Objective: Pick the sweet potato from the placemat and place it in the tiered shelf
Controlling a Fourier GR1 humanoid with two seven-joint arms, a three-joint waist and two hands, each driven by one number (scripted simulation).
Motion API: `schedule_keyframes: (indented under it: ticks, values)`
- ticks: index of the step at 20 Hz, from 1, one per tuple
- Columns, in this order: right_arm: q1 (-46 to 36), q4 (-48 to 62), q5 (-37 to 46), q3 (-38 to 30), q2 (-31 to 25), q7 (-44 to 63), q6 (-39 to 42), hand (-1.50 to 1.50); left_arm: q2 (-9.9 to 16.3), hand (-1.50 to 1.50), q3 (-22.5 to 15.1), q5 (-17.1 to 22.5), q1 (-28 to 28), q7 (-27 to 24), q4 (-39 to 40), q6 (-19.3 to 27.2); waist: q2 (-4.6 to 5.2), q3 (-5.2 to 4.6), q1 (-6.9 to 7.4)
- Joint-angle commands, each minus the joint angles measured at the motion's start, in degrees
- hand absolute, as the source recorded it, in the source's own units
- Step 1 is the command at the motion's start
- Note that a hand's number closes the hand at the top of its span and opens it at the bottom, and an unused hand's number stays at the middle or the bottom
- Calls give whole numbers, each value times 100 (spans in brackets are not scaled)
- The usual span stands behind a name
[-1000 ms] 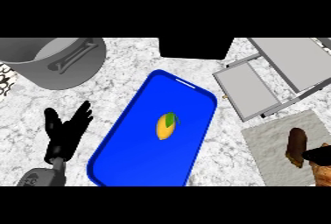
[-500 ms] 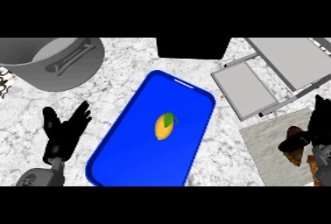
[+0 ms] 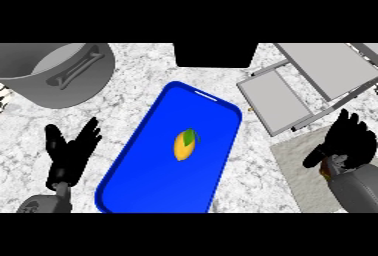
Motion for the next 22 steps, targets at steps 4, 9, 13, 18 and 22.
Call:
schedule_keyframes:
  ticks: [4, 9, 13, 18, 22]
  values:
    - [-122, 272, 549, -239, 516, 1178, 391, -150, 84, 0, 110, 47, 108, 131, -134, -83, -13, -2, -91]
    - [-188, 602, 1025, -409, 898, 1130, 416, -150, -59, 0, 129, -59, -122, 106, 43, 45, 3, -2, -102]
    - [-19, 983, 1278, -777, 829, 684, 284, -150, -64, 0, 125, -78, 15, 216, -128, 56, -4, 1, -97]
    - [114, 1307, 1767, -982, 1000, 381, 78, -150, -142, 0, 119, -124, 190, 104, -144, -18, -4, 2, -95]
    - [57, 766, 2065, -1046, 1264, 538, 420, -150, -234, 0, 141, -220, 219, 98, -205, 57, -14, -1, -131]
